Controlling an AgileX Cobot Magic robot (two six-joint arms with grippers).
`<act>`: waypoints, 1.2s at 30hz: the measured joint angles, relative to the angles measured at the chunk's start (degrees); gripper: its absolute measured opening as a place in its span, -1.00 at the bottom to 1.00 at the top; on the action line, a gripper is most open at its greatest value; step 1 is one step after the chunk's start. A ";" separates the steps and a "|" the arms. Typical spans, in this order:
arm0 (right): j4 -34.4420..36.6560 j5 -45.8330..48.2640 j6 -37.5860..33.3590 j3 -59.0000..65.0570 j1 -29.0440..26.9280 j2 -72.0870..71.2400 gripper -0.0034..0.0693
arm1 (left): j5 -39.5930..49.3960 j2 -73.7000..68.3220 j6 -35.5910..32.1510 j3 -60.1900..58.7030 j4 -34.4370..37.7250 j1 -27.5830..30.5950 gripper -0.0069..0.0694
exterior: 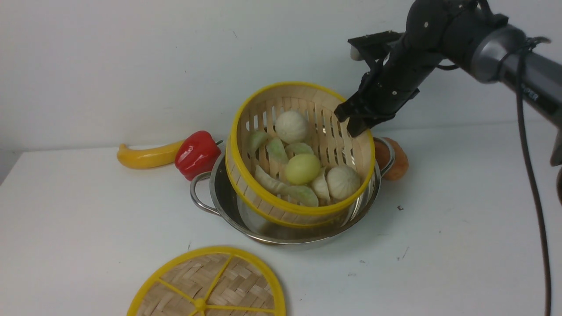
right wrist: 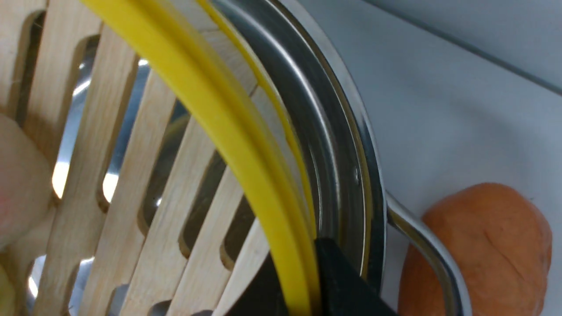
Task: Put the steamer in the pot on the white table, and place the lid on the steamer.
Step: 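Place the bamboo steamer basket of food into the steel pot with the right gripper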
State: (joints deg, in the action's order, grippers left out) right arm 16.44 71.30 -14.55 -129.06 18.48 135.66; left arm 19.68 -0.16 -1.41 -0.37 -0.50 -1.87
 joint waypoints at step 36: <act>0.60 -0.45 -2.99 0.05 0.05 3.28 -0.70 | 0.00 0.00 0.00 0.00 0.00 0.00 -0.19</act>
State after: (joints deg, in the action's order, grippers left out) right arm 17.04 70.85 -17.55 -129.01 18.52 138.94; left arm 19.68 -0.16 -1.41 -0.37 -0.50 -1.87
